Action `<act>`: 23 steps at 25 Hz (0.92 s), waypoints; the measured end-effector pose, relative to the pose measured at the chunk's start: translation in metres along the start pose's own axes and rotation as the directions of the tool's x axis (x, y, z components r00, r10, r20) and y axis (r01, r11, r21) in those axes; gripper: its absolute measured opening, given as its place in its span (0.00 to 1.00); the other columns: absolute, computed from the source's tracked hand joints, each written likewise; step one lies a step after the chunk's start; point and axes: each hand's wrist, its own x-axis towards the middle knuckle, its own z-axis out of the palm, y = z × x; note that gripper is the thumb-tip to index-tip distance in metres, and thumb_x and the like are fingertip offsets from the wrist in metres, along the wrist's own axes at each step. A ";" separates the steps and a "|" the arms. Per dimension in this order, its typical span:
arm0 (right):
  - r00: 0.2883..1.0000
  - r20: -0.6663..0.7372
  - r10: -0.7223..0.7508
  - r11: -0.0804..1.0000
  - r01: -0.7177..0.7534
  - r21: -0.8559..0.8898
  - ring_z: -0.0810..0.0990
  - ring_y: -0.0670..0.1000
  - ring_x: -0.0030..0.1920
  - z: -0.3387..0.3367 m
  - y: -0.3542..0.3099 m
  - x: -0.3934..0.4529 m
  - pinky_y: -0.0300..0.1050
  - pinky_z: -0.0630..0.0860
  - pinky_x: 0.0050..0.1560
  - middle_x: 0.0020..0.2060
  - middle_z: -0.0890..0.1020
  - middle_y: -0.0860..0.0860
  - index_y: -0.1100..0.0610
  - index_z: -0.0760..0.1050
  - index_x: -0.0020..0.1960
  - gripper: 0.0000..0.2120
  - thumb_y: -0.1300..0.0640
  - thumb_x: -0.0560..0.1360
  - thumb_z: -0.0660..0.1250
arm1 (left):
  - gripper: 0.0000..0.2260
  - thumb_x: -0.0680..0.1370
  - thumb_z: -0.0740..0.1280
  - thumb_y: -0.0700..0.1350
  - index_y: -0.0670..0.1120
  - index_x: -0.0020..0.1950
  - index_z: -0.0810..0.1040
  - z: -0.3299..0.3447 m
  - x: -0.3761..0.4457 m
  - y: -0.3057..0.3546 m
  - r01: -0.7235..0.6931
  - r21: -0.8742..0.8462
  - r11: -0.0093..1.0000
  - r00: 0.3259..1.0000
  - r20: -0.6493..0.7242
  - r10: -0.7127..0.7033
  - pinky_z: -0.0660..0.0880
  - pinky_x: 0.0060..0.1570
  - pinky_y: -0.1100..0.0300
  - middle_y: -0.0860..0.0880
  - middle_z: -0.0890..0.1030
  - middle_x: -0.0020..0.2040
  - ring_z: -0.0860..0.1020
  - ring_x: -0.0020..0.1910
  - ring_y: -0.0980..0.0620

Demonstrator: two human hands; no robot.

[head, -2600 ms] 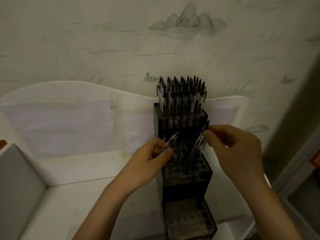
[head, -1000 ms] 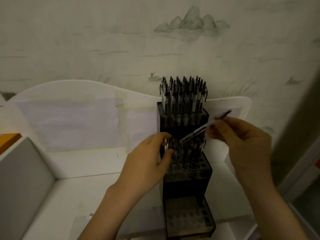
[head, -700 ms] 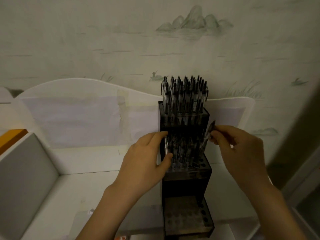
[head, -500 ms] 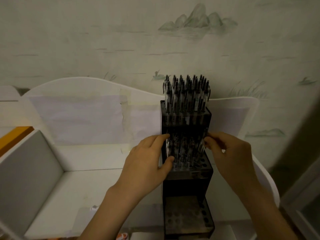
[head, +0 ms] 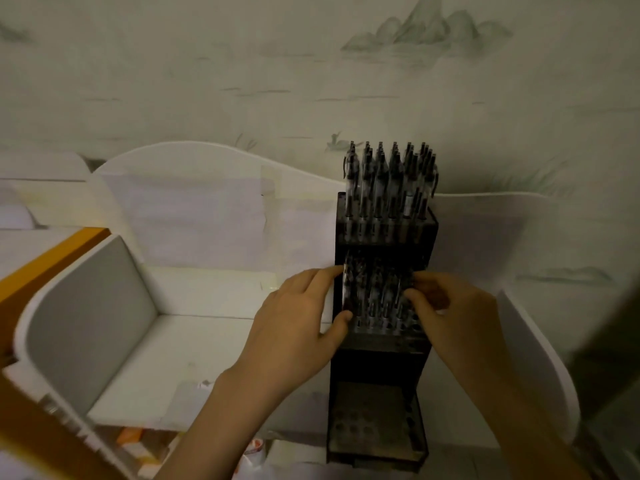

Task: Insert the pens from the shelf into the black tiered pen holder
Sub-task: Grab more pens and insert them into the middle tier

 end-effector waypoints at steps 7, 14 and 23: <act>0.925 0.216 -0.312 0.949 0.294 0.110 0.73 0.42 0.61 0.006 -0.063 -0.026 0.33 0.71 0.60 0.62 0.74 0.44 0.48 0.70 0.67 0.25 0.48 0.72 0.71 | 0.27 0.78 0.61 0.59 0.59 0.76 0.56 -0.021 -0.043 -0.006 0.143 0.104 0.984 0.989 -0.048 -0.139 0.68 0.61 0.64 0.60 0.66 0.73 0.69 0.68 0.58; 0.700 0.589 -0.404 0.905 0.400 0.144 0.63 0.44 0.71 0.071 -0.114 -0.055 0.40 0.67 0.66 0.72 0.63 0.42 0.42 0.53 0.76 0.33 0.42 0.75 0.64 | 0.29 0.78 0.62 0.58 0.60 0.76 0.53 -0.068 -0.105 -0.038 0.350 0.185 0.918 0.935 -0.121 -0.332 0.72 0.65 0.57 0.58 0.66 0.74 0.70 0.68 0.55; 0.608 0.603 -0.516 0.840 0.498 0.217 0.65 0.46 0.70 0.154 -0.243 -0.133 0.43 0.70 0.65 0.72 0.64 0.43 0.42 0.52 0.75 0.35 0.36 0.73 0.62 | 0.30 0.77 0.62 0.59 0.60 0.76 0.53 -0.169 -0.229 -0.120 0.469 0.338 0.816 0.883 -0.160 -0.441 0.69 0.68 0.51 0.56 0.62 0.75 0.63 0.73 0.54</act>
